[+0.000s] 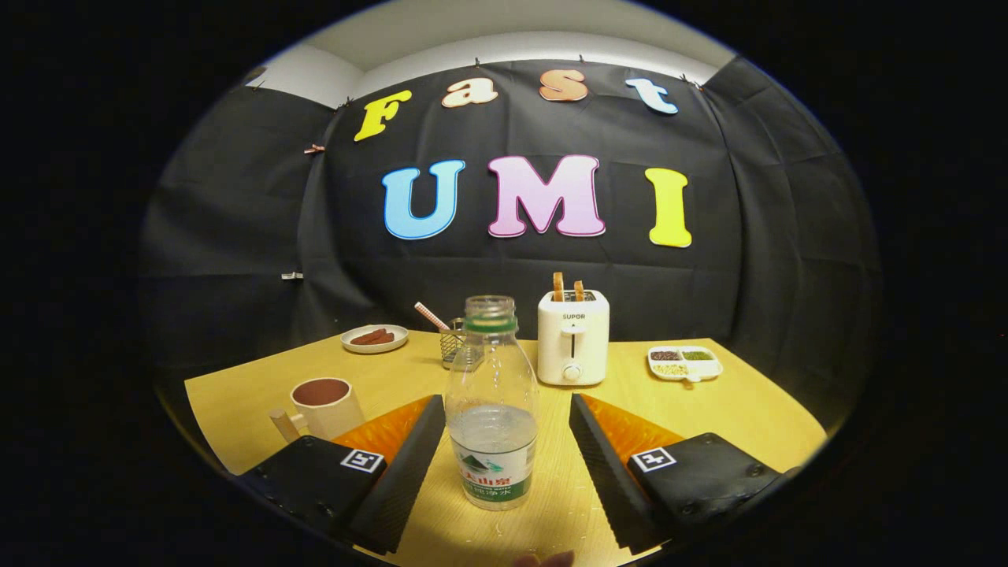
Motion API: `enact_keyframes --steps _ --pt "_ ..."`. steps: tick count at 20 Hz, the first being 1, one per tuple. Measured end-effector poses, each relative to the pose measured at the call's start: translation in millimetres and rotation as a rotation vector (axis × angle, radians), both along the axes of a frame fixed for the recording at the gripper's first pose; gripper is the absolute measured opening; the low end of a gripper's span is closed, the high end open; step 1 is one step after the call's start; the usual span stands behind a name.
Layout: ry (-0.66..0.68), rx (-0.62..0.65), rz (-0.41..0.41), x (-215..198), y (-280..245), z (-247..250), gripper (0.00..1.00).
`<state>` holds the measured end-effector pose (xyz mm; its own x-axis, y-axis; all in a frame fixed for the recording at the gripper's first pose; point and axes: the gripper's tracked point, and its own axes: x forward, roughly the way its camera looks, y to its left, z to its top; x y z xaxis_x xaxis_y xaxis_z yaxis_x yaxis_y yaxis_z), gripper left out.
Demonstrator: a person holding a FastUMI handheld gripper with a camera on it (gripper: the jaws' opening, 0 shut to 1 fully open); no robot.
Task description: Take the bottle from table, then pour the juice into the cup, finally place the bottle on the coaster
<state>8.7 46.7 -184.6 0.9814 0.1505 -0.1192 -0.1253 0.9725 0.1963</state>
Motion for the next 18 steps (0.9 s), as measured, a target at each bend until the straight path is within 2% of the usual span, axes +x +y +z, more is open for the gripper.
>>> enact_keyframes --steps 10,12,14,15,18 --pt "0.014 -0.032 0.042 27.0 24.4 -36.1 0.98" --pt "0.017 -0.018 0.023 32.0 22.7 -37.3 0.93" --pt "0.037 0.013 0.009 39.3 22.1 -40.0 0.81" --pt "0.055 0.011 0.015 40.1 25.5 -41.6 0.79" --pt "0.095 -0.030 0.009 43.6 19.3 -32.6 0.76"
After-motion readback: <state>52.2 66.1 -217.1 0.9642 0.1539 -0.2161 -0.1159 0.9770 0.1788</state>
